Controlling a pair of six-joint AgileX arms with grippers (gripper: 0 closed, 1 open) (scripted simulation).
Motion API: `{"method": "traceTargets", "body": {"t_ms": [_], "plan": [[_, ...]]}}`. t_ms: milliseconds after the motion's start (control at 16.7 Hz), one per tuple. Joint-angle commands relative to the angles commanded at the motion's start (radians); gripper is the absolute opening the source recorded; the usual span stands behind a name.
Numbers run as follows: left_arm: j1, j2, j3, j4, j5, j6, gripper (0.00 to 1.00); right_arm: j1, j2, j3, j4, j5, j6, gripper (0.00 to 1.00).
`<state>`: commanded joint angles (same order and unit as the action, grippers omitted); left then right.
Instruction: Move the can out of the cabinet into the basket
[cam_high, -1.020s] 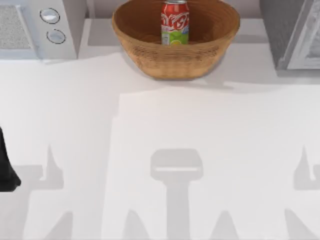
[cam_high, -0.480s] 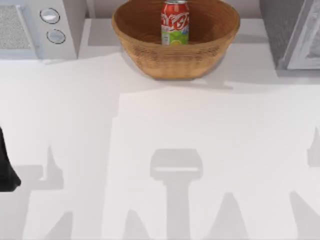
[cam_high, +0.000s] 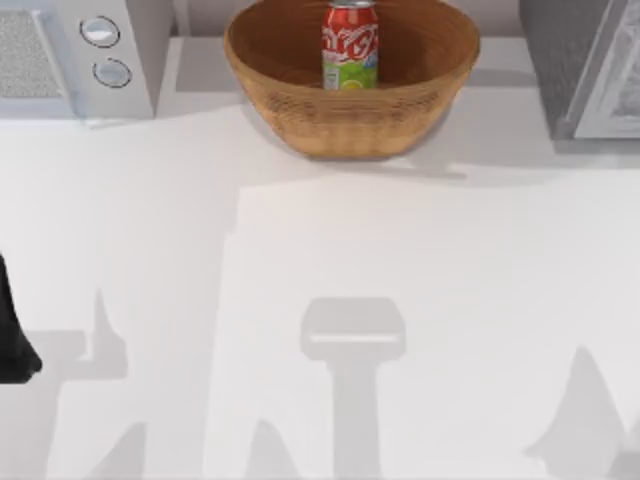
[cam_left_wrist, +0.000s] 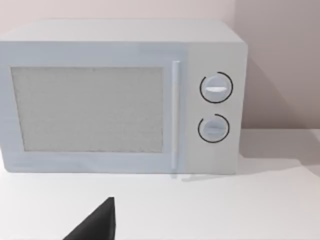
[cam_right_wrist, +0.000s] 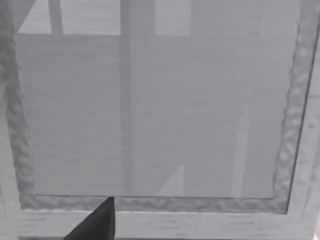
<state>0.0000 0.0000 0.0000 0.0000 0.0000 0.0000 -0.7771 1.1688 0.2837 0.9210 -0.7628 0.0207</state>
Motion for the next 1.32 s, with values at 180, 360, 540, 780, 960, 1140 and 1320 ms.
{"method": "traceTargets", "body": {"t_ms": [180, 360, 540, 780, 960, 1140, 1320], "plan": [[0.0, 0.0, 0.0, 0.0, 0.0, 0.0, 1.0, -0.125, 0.189, 0.043, 0.145, -0.122, 0.003, 1.0], [0.0, 0.0, 0.0, 0.0, 0.0, 0.0, 1.0, -0.213, 0.322, 0.073, 0.247, -0.207, 0.006, 1.0], [0.0, 0.0, 0.0, 0.0, 0.0, 0.0, 1.0, -0.247, 0.38, 0.083, 0.288, -0.249, 0.011, 1.0], [0.0, 0.0, 0.0, 0.0, 0.0, 0.0, 1.0, -0.248, 0.382, 0.084, 0.289, -0.25, 0.011, 1.0], [0.0, 0.0, 0.0, 0.0, 0.0, 0.0, 1.0, -0.245, 0.378, 0.092, 0.275, -0.249, 0.011, 1.0], [0.0, 0.0, 0.0, 0.0, 0.0, 0.0, 1.0, -0.251, 0.37, 0.186, 0.179, -0.258, 0.01, 1.0], [0.0, 0.0, 0.0, 0.0, 0.0, 0.0, 1.0, -0.262, 0.356, 0.359, -0.008, -0.27, 0.009, 1.0]]}}
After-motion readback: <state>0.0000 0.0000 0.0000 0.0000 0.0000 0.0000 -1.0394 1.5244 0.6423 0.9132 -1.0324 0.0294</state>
